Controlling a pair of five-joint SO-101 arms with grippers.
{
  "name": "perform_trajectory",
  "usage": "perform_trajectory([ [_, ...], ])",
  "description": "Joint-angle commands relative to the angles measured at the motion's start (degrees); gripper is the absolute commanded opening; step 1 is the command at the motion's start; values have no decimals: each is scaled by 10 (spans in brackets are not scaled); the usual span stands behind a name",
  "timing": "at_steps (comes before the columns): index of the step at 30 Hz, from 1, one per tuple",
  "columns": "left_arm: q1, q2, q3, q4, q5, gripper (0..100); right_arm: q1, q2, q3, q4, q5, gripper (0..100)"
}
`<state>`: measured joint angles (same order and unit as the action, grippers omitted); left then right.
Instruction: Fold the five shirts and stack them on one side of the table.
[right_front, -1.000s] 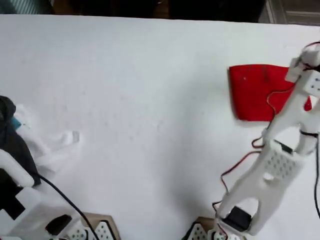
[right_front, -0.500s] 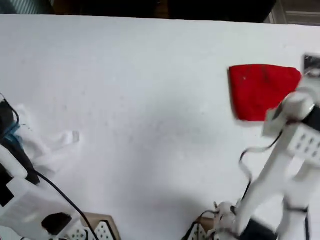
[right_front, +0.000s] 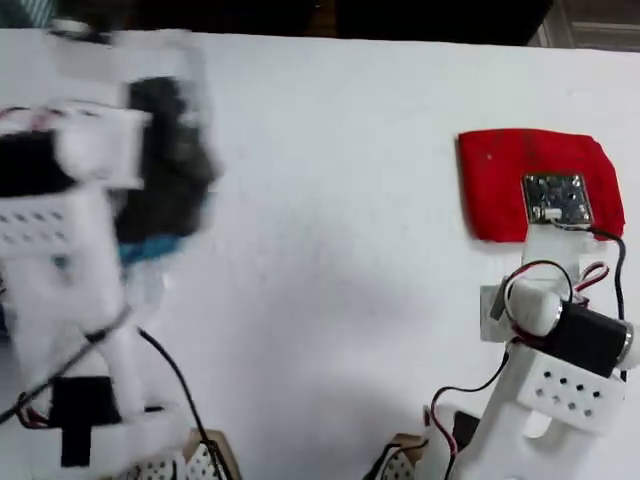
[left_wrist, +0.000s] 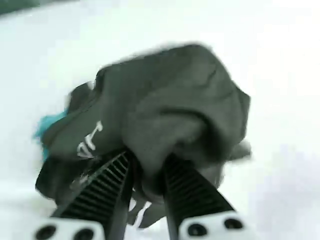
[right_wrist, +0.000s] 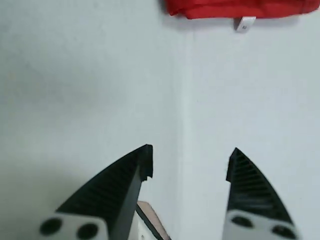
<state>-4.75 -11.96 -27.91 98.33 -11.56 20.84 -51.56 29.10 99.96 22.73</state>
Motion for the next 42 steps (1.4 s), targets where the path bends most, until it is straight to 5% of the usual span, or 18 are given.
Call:
perform_trajectory([
  [1,93,-35,-3,16,9,25,70,-12,17,6,7,243],
  [8,160,-34,179,-64,10,41,81,-12,16,4,9,244],
  [13,138,-39,162,-79,91,247,3,-11,17,1,7,261],
  [18,40,-36,57,-37,114,299,-56,-11,18,-23,3,320],
  [22,-81,-33,102,-48,113,294,-102,-8,18,-81,3,320],
  [31,-295,-33,358,-301,32,294,-398,218,-37,-128,-80,322],
  [42,-409,-33,378,-316,9,294,-632,484,-295,-111,-94,322],
])
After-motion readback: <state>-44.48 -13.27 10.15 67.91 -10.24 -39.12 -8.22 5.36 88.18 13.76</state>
